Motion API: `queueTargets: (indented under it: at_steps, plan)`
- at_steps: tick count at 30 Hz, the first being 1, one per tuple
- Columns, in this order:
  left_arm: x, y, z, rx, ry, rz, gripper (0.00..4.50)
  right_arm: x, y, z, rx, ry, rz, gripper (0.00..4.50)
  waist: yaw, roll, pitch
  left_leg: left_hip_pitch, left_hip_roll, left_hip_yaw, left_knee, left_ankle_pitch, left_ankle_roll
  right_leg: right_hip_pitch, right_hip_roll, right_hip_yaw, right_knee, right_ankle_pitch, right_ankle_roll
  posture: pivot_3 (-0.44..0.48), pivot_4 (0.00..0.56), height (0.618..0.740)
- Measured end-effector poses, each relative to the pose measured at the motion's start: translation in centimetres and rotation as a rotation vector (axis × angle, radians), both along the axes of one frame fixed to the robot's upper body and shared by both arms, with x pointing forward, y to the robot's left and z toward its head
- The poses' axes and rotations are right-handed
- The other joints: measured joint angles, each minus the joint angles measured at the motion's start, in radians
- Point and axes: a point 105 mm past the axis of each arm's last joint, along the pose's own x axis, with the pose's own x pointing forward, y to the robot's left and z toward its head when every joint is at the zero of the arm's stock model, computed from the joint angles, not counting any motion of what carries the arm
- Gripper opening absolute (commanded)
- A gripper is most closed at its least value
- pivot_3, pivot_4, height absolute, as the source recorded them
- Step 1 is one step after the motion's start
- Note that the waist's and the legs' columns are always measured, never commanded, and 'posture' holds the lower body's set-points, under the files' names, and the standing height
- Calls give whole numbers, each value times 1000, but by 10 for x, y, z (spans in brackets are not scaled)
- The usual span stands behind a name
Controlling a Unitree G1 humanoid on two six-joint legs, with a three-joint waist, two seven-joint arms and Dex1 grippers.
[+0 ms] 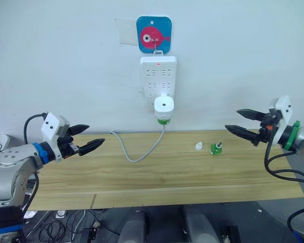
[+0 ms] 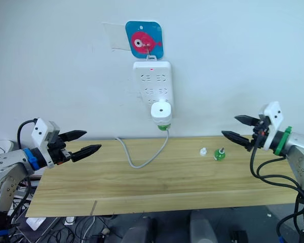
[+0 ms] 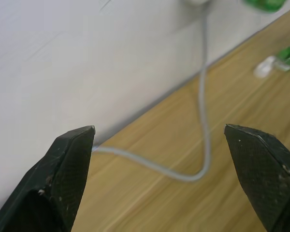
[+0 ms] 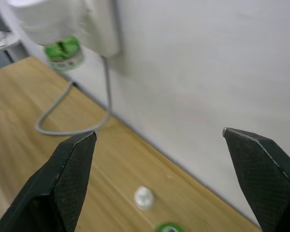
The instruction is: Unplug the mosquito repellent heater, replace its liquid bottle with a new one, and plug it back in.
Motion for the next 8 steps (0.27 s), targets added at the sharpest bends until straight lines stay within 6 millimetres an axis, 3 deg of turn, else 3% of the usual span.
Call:
queueTargets:
  at_steps: [5,8]
  plan:
    - [9,7,2,36,-35,8,4500,1,-26,-18,-43,25,-59,4464,-1,0,0,0,0,1,0,0,0,0,-1,0,0,0,0,-77,158,740]
    - [12,3,6,46,-55,-9,4500,2,-32,-21,-66,8,-75,4464,-1,0,0,0,0,1,0,0,0,-1,-1,1,1,0,0,-80,155,740]
